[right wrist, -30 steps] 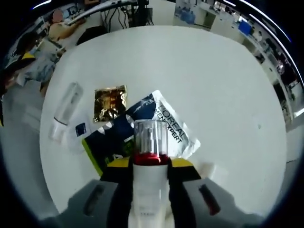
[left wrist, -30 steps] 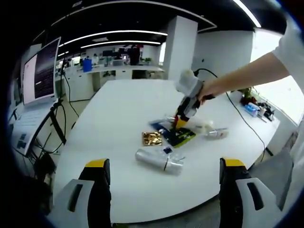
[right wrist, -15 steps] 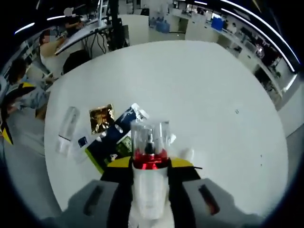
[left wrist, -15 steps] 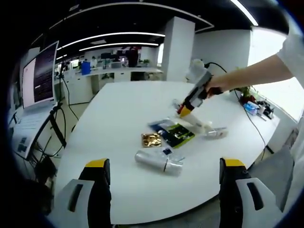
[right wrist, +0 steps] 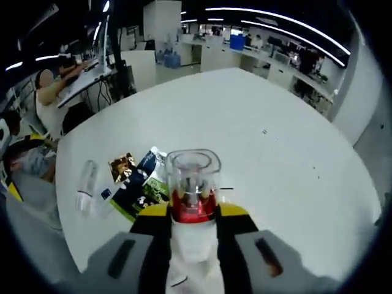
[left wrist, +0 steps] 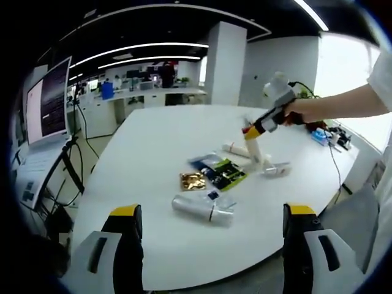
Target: Arrange the skincare products in the storage area until every visible bottle or jar stands upright without overlapping.
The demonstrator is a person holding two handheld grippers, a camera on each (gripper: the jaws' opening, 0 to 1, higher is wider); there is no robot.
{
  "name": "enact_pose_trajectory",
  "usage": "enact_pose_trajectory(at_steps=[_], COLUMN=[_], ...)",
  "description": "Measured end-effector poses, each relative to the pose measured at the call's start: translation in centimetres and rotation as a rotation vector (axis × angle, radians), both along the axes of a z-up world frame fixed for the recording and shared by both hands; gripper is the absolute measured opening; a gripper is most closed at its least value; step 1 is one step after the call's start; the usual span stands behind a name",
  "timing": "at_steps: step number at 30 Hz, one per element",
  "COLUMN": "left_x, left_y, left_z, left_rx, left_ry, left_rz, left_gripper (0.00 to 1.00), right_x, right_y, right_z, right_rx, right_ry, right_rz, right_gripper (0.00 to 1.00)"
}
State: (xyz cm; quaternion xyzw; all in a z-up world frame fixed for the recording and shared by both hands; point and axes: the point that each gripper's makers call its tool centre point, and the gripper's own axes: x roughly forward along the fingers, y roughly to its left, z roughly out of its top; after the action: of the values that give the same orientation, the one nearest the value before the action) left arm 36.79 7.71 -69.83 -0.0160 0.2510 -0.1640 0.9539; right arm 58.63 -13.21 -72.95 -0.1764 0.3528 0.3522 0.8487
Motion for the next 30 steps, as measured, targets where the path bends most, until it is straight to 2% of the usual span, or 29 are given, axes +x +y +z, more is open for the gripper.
enact_pose_trajectory(at_steps=[11,12,17,25,30], left_x=[-0.2,-0.2,-0.2,-0.3,-0.4], left_y=[-0.3,-0.3,-0.4,-0.7,-0.9], left_z=[-0.3,-0.3,-0.4,-0.4,-0.5], left_rx=[0.017,0.018,0.021,0.03,0.037], left_ry=[0.005,0.006,0.006,0.011,0.018], left_rz=[-0.029,-0.031,-0.036,-0.049,-0.059], left_gripper=[0.93,0.93,0.93,0.93,0.93], right_x=[-1.8,-1.9,-2.3,-3.1,-3.1], right_y=[-2.3,-2.6,-3.3,-3.8,-4.3], right_z=[0.7,0.8,0.7,0.6,0.7], right_rx=[0.117,0.129,0.166,0.186,0.143], right_ry=[-0.113,-0.125,-0.152,-0.219,-0.274], right_rz=[-0.193,-0.231,-0.322,-0.43,-0.484], right_gripper=[0.27,0.27,0.27,0.27,0.27])
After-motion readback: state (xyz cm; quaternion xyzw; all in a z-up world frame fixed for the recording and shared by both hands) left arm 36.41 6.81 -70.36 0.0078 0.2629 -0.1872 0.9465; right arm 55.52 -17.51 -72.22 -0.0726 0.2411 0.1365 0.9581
